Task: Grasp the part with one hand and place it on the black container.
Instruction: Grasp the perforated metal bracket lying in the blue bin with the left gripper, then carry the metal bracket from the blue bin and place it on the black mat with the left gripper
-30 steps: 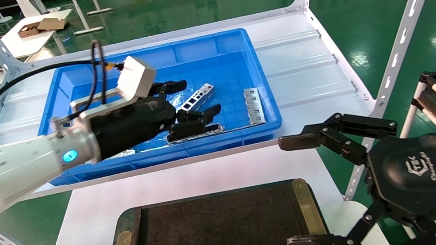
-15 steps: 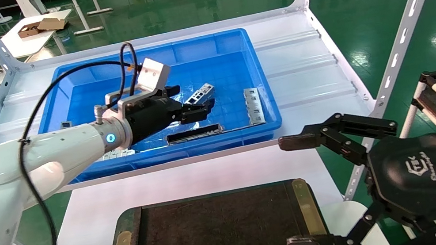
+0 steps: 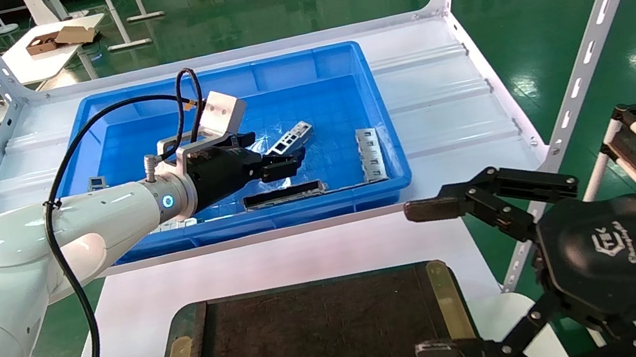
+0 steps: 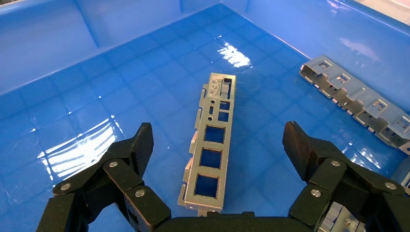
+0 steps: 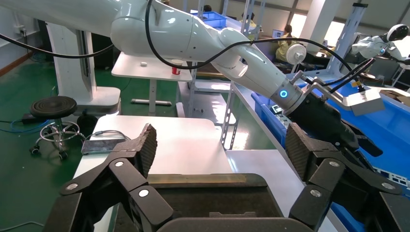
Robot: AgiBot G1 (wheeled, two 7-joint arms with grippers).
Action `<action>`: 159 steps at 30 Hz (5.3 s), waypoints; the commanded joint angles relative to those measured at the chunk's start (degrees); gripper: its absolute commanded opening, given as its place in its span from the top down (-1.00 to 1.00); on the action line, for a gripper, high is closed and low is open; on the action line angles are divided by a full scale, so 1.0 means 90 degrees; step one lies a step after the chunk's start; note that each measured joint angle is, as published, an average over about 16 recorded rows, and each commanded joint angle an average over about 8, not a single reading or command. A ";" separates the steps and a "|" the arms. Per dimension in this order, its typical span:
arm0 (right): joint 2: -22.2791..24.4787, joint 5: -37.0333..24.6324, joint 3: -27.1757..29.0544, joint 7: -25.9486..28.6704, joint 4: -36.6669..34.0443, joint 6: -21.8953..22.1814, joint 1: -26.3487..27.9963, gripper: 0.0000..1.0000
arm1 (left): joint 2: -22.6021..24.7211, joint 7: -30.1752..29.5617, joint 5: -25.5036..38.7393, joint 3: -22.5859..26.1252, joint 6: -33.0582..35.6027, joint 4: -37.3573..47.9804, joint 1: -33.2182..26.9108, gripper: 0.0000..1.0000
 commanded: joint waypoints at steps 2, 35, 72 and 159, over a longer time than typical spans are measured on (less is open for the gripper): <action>0.0001 0.0001 -0.0001 -0.0001 0.0000 0.0001 0.0000 1.00 | 0.0002 -0.0096 -0.0049 0.0114 -0.0050 -0.0040 0.0014 1.00; 0.0007 0.0011 -0.0016 -0.0008 0.0000 0.0007 0.0003 1.00 | -0.0016 -0.0691 -0.0935 0.1105 -0.0443 -0.0269 0.0238 1.00; 0.0013 0.0021 -0.0031 -0.0016 0.0000 0.0014 0.0007 1.00 | -0.1723 -0.0820 -0.2518 0.0700 0.2583 -0.1936 0.0061 1.00; 0.0027 0.0044 -0.0064 -0.0032 0.0000 0.0028 0.0014 1.00 | -0.0359 -0.3138 -0.5641 0.4599 -0.6529 -0.4486 0.3927 1.00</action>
